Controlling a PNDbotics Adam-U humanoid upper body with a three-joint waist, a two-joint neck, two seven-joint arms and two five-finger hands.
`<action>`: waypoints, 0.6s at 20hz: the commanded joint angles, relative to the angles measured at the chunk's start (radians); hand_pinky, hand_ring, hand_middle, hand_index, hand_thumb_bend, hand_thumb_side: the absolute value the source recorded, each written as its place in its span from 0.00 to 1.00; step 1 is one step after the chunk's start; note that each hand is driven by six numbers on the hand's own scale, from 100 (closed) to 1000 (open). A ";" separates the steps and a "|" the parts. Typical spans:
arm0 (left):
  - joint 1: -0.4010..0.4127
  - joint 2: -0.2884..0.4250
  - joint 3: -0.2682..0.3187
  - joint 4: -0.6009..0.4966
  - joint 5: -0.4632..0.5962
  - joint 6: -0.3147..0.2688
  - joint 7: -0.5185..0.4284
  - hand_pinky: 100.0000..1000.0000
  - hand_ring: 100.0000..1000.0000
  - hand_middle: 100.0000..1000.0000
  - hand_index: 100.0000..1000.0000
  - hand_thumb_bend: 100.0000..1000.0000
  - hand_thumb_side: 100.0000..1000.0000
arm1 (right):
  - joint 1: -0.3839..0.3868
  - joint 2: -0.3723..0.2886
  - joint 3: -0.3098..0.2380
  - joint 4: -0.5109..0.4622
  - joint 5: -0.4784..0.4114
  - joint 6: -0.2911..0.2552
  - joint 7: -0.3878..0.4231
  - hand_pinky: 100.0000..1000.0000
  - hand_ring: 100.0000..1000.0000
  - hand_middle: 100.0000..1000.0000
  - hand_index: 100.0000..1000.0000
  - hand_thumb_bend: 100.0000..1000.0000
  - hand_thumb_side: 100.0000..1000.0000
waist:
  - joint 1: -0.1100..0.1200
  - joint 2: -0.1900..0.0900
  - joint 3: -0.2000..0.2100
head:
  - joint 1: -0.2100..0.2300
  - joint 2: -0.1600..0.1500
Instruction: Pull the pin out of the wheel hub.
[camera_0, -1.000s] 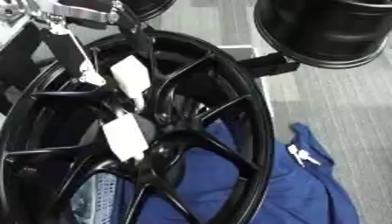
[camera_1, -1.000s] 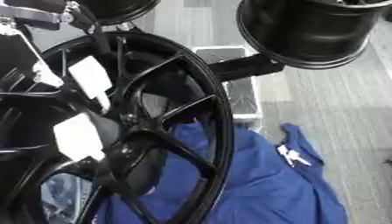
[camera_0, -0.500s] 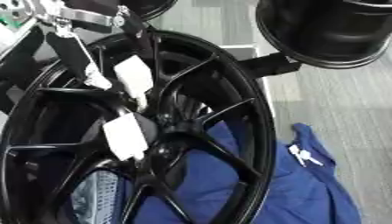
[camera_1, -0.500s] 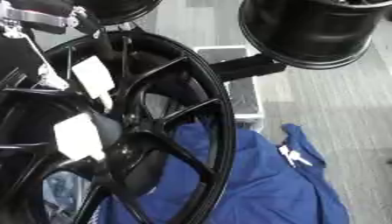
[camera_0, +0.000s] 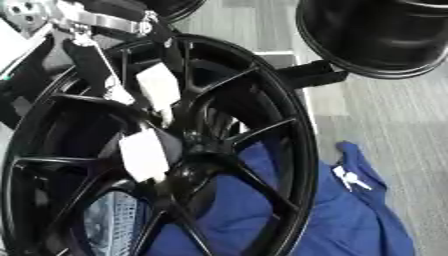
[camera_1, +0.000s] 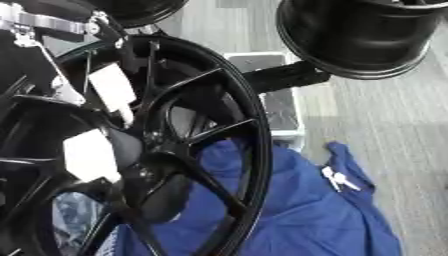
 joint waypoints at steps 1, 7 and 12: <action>-0.016 0.007 0.004 -0.005 0.005 -0.063 -0.064 0.80 0.68 0.57 0.74 0.36 0.00 | -0.008 -0.022 -0.019 -0.012 -0.010 0.001 -0.011 0.74 0.60 0.46 0.68 0.00 0.20 | -0.001 -0.025 -0.001 | 0.004 -0.003; -0.016 0.003 -0.005 0.002 0.009 -0.061 -0.064 0.77 0.62 0.48 0.68 0.31 0.00 | -0.007 -0.018 -0.021 -0.012 -0.012 0.001 -0.021 0.73 0.60 0.46 0.68 0.00 0.20 | -0.001 -0.028 -0.004 | 0.007 -0.003; -0.014 0.001 -0.010 0.007 0.019 -0.060 -0.064 0.75 0.57 0.41 0.61 0.28 0.01 | -0.006 -0.015 -0.023 -0.012 -0.014 0.003 -0.030 0.73 0.60 0.45 0.68 0.00 0.21 | -0.001 -0.029 -0.005 | 0.008 -0.003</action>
